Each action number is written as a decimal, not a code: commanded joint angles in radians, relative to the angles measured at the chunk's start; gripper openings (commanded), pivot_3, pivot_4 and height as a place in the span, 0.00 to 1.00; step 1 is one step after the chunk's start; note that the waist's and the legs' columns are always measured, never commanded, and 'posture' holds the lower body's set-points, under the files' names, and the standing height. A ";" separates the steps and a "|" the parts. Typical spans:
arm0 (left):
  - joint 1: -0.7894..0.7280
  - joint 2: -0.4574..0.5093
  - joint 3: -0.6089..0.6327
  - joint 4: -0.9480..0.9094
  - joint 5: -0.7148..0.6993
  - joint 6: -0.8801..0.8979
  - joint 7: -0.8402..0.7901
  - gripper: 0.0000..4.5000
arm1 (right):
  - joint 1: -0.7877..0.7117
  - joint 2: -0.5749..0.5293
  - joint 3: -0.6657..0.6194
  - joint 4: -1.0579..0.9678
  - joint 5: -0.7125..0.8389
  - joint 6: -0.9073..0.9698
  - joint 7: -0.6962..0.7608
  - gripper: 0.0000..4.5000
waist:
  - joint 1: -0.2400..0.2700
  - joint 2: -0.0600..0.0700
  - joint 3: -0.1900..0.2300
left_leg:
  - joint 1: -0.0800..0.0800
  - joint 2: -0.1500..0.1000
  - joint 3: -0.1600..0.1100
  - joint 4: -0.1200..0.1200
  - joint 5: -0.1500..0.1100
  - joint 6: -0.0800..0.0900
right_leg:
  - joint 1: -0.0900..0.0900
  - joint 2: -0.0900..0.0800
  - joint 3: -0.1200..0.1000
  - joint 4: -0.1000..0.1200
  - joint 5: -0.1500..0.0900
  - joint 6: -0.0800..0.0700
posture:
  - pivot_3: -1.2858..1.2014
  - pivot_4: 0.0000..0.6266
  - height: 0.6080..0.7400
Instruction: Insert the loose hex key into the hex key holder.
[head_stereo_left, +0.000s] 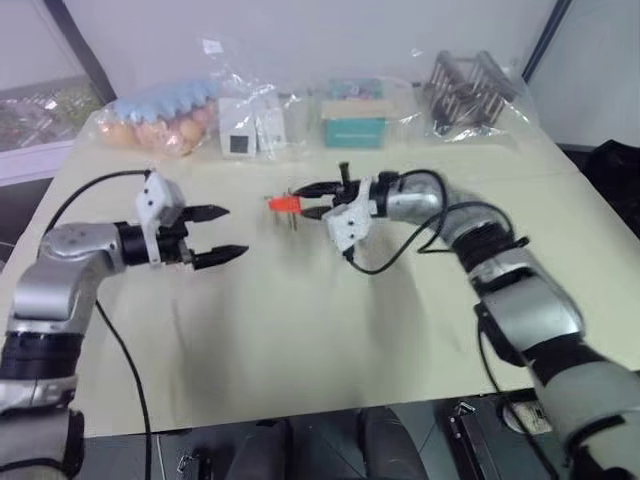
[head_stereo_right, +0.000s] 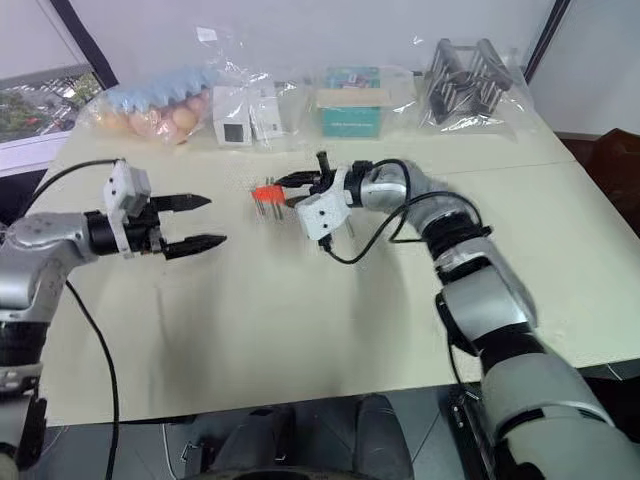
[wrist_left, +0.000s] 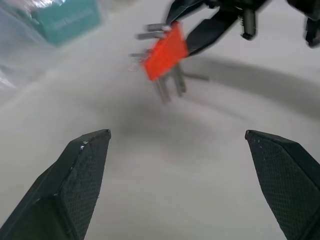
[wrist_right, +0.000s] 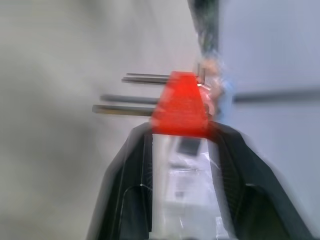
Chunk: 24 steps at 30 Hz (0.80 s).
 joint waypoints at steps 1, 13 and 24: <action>-0.107 -0.036 -0.008 0.077 -0.024 0.012 -0.036 1.00 | -0.046 -0.042 0.011 -0.046 -0.081 -0.053 -0.156 0.23 | 0.000 -0.001 0.000 | 0.000 0.000 0.000 0.000 0.000 0.000 | 0.000 0.000 0.000 0.000 0.000 0.000 | 0.52 0.24 1.00; -0.416 -0.210 -0.070 0.457 0.001 0.015 -0.220 1.00 | -0.074 -0.092 0.012 -0.082 -0.089 -0.069 -0.249 0.23 | -0.029 -0.001 0.000 | 0.000 0.000 0.000 0.000 0.000 0.000 | 0.001 0.000 0.000 0.000 0.000 0.000 | 0.52 0.24 1.00; -0.524 -0.279 -0.083 0.634 0.070 -0.073 -0.289 0.95 | -0.043 -0.105 0.007 -0.124 -0.041 -0.049 -0.213 0.23 | -0.035 -0.001 0.000 | 0.000 0.000 0.000 0.000 0.000 0.000 | 0.001 0.000 0.000 0.000 0.000 0.000 | 0.52 0.24 1.00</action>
